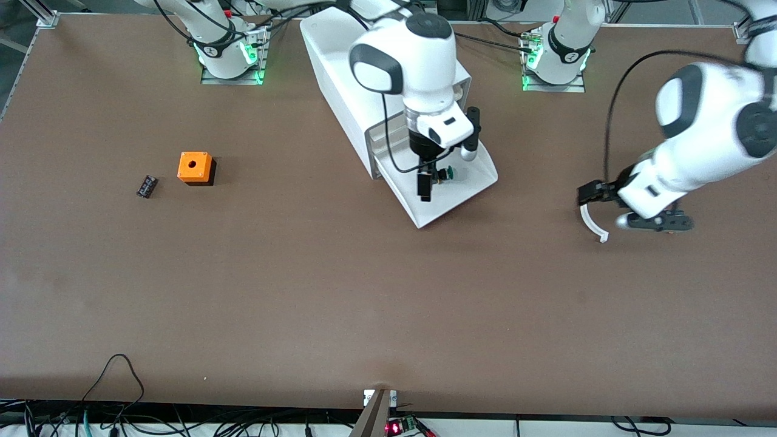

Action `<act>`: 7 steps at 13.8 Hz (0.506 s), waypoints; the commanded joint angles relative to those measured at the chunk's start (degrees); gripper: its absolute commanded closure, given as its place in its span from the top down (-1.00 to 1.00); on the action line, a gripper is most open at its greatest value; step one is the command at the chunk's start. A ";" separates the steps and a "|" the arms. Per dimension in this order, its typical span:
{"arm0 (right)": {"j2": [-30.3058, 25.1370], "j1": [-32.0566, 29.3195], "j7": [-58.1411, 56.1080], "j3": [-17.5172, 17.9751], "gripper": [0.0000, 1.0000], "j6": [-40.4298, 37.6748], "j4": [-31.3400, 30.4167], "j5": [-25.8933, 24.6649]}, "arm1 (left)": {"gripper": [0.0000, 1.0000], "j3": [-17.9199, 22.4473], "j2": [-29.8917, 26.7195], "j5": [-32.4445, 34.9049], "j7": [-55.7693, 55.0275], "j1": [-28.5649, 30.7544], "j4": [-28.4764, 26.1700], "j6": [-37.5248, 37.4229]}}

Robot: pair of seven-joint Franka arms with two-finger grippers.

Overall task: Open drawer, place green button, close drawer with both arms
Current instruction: 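Release the button into the drawer while the left gripper approaches the drawer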

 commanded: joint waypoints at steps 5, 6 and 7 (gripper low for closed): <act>-8.06 -10.73 6.39 -0.81 1.00 -8.08 -5.47 3.22 | 1.00 -3.48 6.39 -0.83 -22.17 -8.59 -10.32 19.18; -8.50 -12.58 9.97 -0.81 1.00 -8.17 -6.88 3.31 | 1.00 -4.36 6.91 -0.83 -24.72 -9.22 -12.33 21.98; -8.94 -13.99 14.18 -0.81 1.00 -9.04 -8.29 3.40 | 1.00 -4.97 7.44 -0.83 -26.57 -9.31 -13.49 24.53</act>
